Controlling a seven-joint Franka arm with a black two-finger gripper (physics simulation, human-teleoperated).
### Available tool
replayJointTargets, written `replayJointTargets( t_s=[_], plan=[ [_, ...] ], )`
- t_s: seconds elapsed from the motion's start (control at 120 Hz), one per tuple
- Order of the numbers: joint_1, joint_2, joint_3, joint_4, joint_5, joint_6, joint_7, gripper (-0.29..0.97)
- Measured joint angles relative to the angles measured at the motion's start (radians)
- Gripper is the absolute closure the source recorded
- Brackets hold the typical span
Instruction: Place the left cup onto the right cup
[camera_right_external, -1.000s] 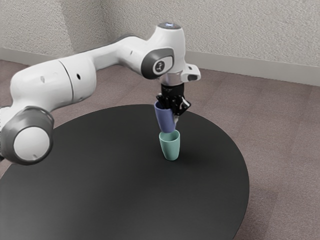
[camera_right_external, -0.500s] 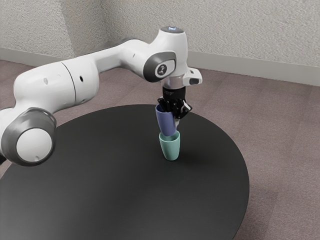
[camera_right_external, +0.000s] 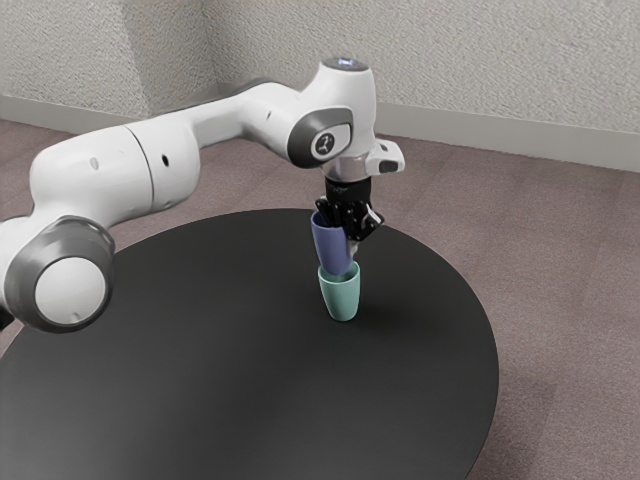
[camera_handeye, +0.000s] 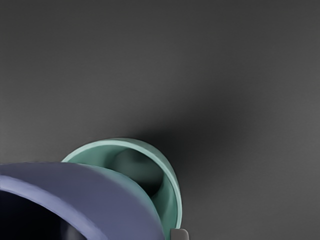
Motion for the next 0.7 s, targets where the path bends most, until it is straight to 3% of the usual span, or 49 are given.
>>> replayJointTargets(
  t_s=[0.5, 0.567, 0.7],
  plan=[
    [0.000, 0.019, -0.003, 0.005, 0.006, 0.010, -0.001, 0.78],
    [0.000, 0.019, -0.003, 0.005, 0.006, 0.011, 0.000, 0.69],
    [-0.001, 0.019, -0.002, 0.005, 0.007, 0.011, 0.002, 0.40]
  ],
)
